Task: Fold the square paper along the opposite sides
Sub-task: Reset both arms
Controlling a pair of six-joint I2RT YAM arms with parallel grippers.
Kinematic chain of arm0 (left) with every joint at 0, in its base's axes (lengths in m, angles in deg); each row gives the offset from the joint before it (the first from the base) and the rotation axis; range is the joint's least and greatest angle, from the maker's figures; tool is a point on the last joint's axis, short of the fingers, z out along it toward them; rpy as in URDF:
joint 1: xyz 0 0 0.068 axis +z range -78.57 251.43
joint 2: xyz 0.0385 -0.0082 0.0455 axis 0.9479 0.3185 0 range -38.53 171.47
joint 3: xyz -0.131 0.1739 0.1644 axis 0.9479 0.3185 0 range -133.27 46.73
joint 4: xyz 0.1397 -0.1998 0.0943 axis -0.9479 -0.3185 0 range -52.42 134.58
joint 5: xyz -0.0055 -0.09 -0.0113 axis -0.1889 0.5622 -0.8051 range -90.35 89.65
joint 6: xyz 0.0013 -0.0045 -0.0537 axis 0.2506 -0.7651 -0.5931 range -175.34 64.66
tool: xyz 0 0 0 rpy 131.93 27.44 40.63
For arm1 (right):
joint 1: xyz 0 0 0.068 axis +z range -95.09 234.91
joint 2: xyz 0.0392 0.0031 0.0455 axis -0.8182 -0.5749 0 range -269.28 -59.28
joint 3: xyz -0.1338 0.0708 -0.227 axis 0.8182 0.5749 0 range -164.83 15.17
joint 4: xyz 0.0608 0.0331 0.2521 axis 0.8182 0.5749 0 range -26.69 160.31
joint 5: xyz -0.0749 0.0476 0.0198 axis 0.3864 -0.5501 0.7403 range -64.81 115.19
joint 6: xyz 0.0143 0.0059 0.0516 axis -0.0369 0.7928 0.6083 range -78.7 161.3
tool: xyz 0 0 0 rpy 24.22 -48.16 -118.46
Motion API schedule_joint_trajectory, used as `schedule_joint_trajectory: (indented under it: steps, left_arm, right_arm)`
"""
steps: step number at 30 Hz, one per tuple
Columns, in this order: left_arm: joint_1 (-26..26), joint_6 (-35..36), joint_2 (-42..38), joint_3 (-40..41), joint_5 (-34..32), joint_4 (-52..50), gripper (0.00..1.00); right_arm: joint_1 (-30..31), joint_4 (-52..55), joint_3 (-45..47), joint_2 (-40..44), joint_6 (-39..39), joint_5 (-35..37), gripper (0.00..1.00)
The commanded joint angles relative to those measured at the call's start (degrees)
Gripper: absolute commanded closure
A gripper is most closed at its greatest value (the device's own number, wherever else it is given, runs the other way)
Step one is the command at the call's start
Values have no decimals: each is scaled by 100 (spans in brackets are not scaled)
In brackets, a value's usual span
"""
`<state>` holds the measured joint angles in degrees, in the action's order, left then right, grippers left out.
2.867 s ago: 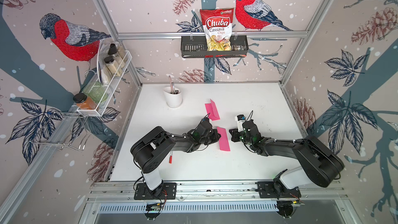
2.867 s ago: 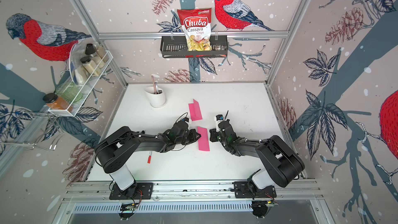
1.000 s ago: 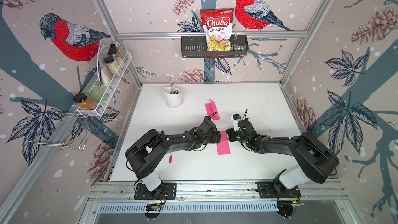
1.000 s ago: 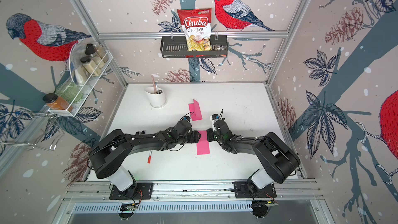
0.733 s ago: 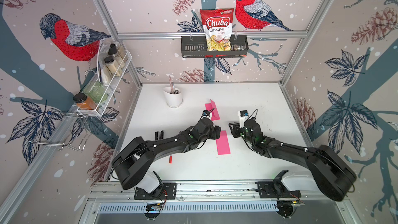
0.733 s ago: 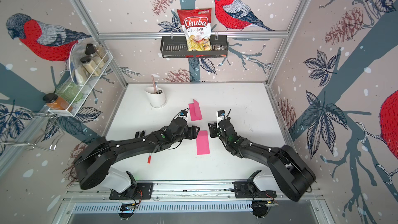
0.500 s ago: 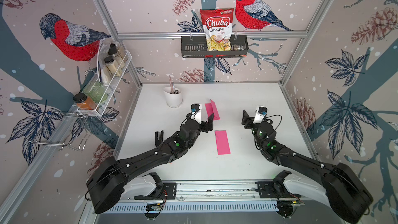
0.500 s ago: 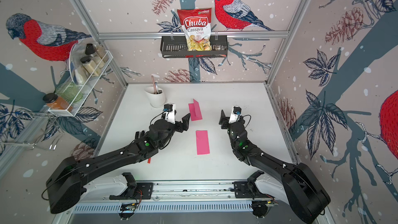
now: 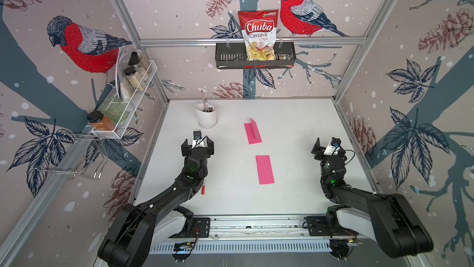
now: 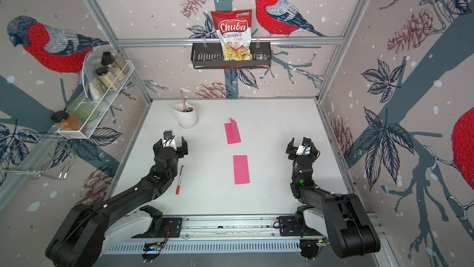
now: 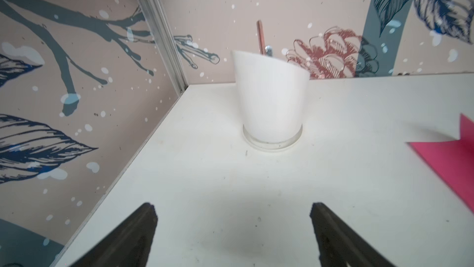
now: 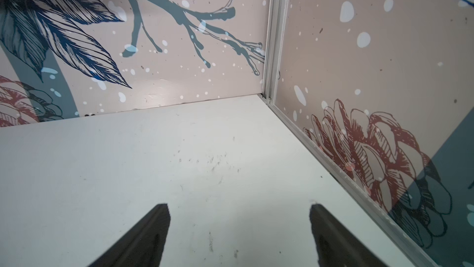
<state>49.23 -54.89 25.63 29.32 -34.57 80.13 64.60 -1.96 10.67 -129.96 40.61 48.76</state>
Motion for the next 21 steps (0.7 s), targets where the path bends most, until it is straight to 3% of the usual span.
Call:
schedule_joint_trajectory:
  steps: [1,4,7,8,10,12,13,15,17,19,21]
  left_arm:
    - [264,415,557,182,457,1031,4]
    - [536,862,1088,559,682,2321,4]
    - [1086,615,1226,759,1939,3241,4]
    - [1257,603,1320,749,2264,3361,3]
    - [1540,502,1835,796,2535,3969,4]
    - [1915,93,2355,830,2759,4521,3]
    - [1991,68,2536,628,2879,4499,3]
    - [2099,-104,2423,141,2903,3227,3]
    - [2169,-138,2611,225,3018,3742,3]
    - [2201,-183,2468,152,3052,3328,3]
    - [2198,-142,2499,337,3041,3756,3]
  right_arm:
    - [-145,-1388,58,-516,11,-420,11]
    - [-477,-1936,44,-1210,292,-747,11]
    - [-547,-2996,180,-1883,275,-781,9]
    - [-581,-2415,39,-1688,340,-863,1]
    - [-832,-1068,-442,-1418,520,-1360,0]
    - [-1110,-964,-646,-1611,696,-1767,0]
    - [-1144,-895,-641,-1556,705,-1853,0]
    - [-1130,-646,-719,-1498,704,-1806,0]
    - [-1051,-710,-721,-1540,624,-1727,0]
    - [-918,-431,-858,-1537,490,-1562,0]
    - [-864,-589,-824,-1582,460,-1452,0]
